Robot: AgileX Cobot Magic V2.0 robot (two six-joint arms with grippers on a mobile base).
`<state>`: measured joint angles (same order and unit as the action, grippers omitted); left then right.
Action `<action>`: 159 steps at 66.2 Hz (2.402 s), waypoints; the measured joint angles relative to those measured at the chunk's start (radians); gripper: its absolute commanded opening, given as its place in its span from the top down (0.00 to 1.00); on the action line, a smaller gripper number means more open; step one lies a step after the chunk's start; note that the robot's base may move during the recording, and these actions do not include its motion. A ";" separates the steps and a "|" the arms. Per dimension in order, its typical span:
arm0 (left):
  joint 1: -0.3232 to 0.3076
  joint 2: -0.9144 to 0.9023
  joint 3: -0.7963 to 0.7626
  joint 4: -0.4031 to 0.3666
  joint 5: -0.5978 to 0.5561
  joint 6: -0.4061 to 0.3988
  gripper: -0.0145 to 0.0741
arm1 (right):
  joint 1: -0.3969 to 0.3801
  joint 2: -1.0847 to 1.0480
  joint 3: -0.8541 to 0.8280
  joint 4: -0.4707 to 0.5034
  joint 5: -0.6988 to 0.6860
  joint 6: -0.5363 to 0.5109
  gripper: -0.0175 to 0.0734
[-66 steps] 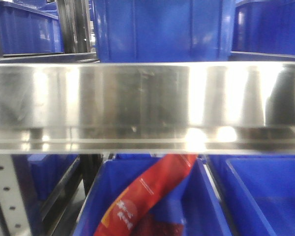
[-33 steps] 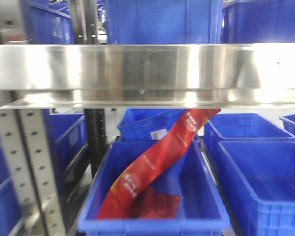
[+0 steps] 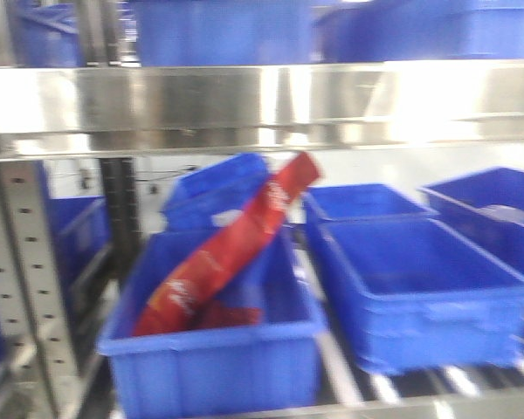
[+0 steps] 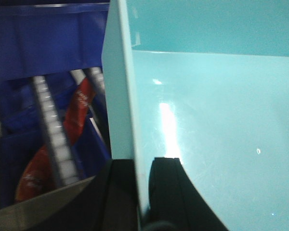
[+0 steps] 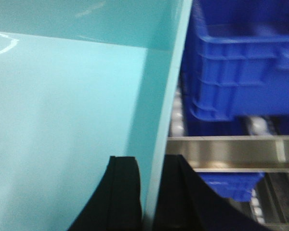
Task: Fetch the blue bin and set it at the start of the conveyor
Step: 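Hold the light-blue bin in both grippers while the base drives away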
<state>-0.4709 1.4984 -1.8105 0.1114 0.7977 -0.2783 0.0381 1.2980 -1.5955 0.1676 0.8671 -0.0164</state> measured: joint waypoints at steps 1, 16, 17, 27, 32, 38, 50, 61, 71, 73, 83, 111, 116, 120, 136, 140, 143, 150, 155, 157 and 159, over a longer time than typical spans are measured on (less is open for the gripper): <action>0.000 0.000 0.000 0.000 -0.002 0.000 0.96 | 0.000 0.000 0.000 0.000 0.000 0.000 0.97; 0.000 0.000 0.000 0.002 -0.010 0.002 0.96 | 0.000 0.000 0.000 0.000 -0.006 0.000 0.97; 0.000 0.000 0.000 0.002 -0.012 0.002 0.96 | 0.000 0.000 0.000 0.000 -0.006 0.000 0.97; 0.000 0.000 0.000 0.004 -0.012 0.003 0.96 | 0.000 0.000 0.000 0.000 -0.006 0.000 0.97; 0.000 0.000 0.000 0.004 -0.012 0.004 0.96 | 0.000 0.000 0.000 0.000 -0.006 0.000 0.97; 0.000 0.000 0.000 0.004 -0.012 0.004 0.96 | 0.000 0.000 0.000 0.000 -0.006 0.000 0.97; 0.000 0.000 0.000 0.004 -0.014 0.004 0.96 | 0.000 0.000 0.000 0.000 -0.006 0.000 0.97; 0.000 0.000 0.000 0.004 -0.016 0.004 0.96 | 0.000 0.000 0.000 0.000 -0.006 0.000 0.97; 0.000 0.000 0.000 0.004 -0.017 0.004 0.96 | 0.000 0.000 0.000 0.000 -0.006 0.000 0.97; 0.000 0.000 0.000 0.004 -0.017 0.004 0.96 | 0.000 0.000 0.000 0.000 -0.006 0.000 0.97; 0.000 0.000 0.000 0.004 -0.017 0.004 0.96 | 0.000 0.000 0.000 0.000 -0.006 0.000 0.97; 0.000 0.000 0.000 0.004 -0.018 0.004 0.96 | -0.002 0.000 0.000 -0.002 -0.006 0.000 0.97; 0.000 0.000 0.000 0.004 -0.018 0.004 0.96 | -0.002 0.000 0.000 -0.002 -0.006 0.000 0.97; 0.000 0.000 0.000 0.004 -0.018 0.004 0.96 | -0.002 0.000 0.000 -0.002 -0.006 0.000 0.97; 0.000 0.000 0.000 0.004 -0.018 0.004 0.96 | -0.002 0.000 0.000 -0.002 -0.006 0.000 0.97; 0.000 0.000 0.000 0.004 -0.018 0.004 0.96 | -0.002 0.000 0.000 -0.002 -0.006 0.000 0.97; 0.000 0.000 0.000 0.004 -0.018 0.004 0.96 | -0.002 0.000 0.000 -0.002 -0.006 0.000 0.97; 0.000 0.000 0.000 0.004 -0.018 0.004 0.96 | -0.002 0.000 0.000 -0.002 -0.006 0.000 0.97; 0.000 0.000 0.000 0.004 -0.018 0.004 0.96 | -0.002 0.000 0.000 -0.002 -0.006 0.000 0.97; 0.000 0.000 0.000 0.004 -0.018 0.004 0.96 | -0.002 0.000 0.000 -0.002 -0.006 0.000 0.97; 0.000 0.000 0.000 0.004 -0.018 0.004 0.96 | -0.002 0.000 0.000 -0.002 -0.006 0.000 0.97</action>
<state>-0.4709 1.4984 -1.8105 0.1151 0.7799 -0.2741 0.0364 1.2980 -1.5955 0.1658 0.8609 -0.0164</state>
